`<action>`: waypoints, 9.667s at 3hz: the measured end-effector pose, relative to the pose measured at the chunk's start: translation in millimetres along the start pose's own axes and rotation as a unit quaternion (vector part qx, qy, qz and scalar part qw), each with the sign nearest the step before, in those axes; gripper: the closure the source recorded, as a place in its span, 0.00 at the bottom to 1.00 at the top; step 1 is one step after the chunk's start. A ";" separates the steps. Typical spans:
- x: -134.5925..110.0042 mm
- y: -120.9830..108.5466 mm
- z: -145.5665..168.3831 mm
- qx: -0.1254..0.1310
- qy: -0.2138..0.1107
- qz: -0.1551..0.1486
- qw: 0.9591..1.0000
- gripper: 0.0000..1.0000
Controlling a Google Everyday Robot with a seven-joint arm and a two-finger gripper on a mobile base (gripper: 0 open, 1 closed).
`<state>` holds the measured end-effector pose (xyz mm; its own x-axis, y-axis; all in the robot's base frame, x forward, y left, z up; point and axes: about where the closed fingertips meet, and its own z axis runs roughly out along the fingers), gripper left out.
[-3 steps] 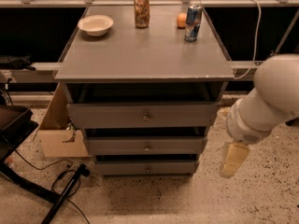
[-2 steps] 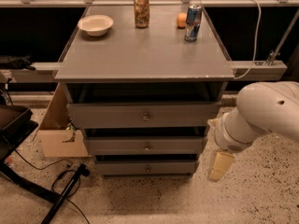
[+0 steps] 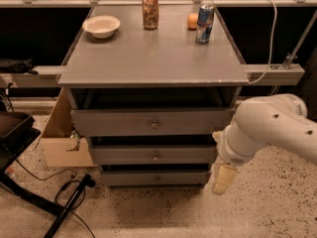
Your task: Open bottom drawer
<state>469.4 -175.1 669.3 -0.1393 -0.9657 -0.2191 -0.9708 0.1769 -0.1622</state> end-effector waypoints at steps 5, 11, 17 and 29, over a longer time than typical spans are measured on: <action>49.1 25.7 252.9 -0.065 -0.013 0.006 0.998 0.00; 69.0 -47.5 502.0 -0.054 0.099 -0.010 0.994 0.00; 59.3 -59.0 513.0 -0.040 0.076 0.005 0.996 0.96; 79.3 7.4 468.9 -0.132 0.074 0.017 0.988 0.32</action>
Offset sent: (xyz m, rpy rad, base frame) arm 0.0154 0.0309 -0.2234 0.0941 0.0789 0.0421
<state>542.7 -161.2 199.6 -0.1804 -0.9808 -0.0746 -0.9796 0.1723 0.1038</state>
